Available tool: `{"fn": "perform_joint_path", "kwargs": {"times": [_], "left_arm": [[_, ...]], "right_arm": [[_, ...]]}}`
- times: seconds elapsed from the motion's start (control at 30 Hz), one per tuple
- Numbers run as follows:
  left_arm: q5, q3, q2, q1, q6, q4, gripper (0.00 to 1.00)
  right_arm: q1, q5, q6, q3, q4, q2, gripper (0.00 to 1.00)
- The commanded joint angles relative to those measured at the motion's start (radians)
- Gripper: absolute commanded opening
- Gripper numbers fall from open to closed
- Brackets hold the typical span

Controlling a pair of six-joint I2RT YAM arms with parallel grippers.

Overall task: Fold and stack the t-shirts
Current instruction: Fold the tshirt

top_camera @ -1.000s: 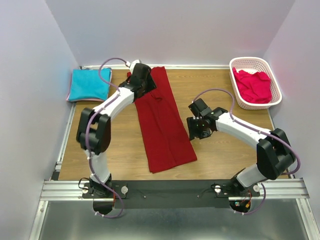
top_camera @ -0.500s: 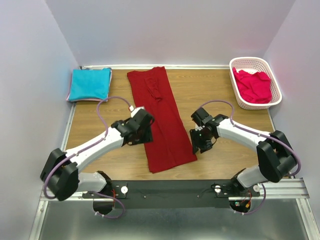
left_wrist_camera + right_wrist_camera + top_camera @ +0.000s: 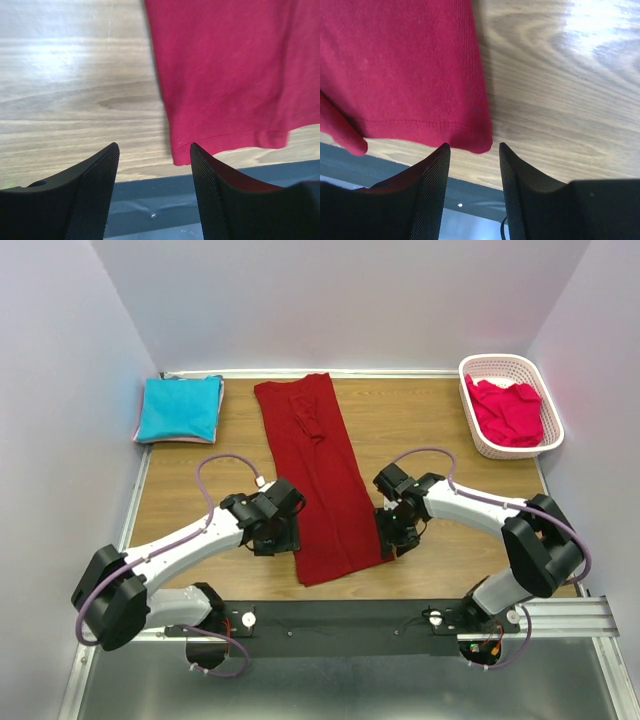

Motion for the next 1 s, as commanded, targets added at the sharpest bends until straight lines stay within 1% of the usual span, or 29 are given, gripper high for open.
{"fn": "perform_joint_path", "kwargs": {"times": [0.0,0.17,0.2,0.23,0.27,0.3,0.33,0.4,0.67,0.8,0.9,0.97], "left_arm": [[0.056,-0.003,0.063,-0.022,0.02,0.032,0.68],[0.072,0.022,0.158,-0.056,0.043,0.066,0.69],[0.075,0.022,0.169,-0.062,0.046,0.069,0.69],[0.076,0.022,0.178,-0.066,0.046,0.072,0.69],[0.078,0.026,0.196,-0.074,0.05,0.074,0.69],[0.078,0.031,0.206,-0.077,0.055,0.072,0.69],[0.105,0.038,0.216,-0.08,0.058,0.068,0.69],[0.109,0.055,0.243,-0.091,0.063,0.055,0.69],[0.127,0.078,0.29,-0.126,0.037,0.035,0.68],[0.135,0.072,0.333,-0.146,0.015,0.028,0.63],[0.136,0.069,0.367,-0.159,0.006,0.025,0.57],[0.144,0.065,0.39,-0.175,0.001,0.032,0.55]], "right_arm": [[0.014,0.014,0.029,-0.005,0.038,0.031,0.52],[0.028,0.027,0.037,-0.028,0.069,0.06,0.51],[0.032,0.024,0.04,-0.029,0.07,0.065,0.48],[0.039,0.023,0.04,-0.029,0.072,0.069,0.4],[0.039,0.02,0.037,-0.032,0.075,0.072,0.35],[0.039,0.02,0.037,-0.032,0.075,0.071,0.22],[0.039,0.02,0.037,-0.032,0.075,0.069,0.14],[0.039,0.015,0.035,-0.029,0.075,0.066,0.02],[0.039,0.011,0.026,-0.026,0.079,0.052,0.01],[0.04,0.003,0.021,-0.017,0.085,0.049,0.01],[0.039,-0.005,0.017,-0.009,0.085,0.051,0.01],[0.039,-0.005,0.014,-0.006,0.087,0.049,0.01]]}}
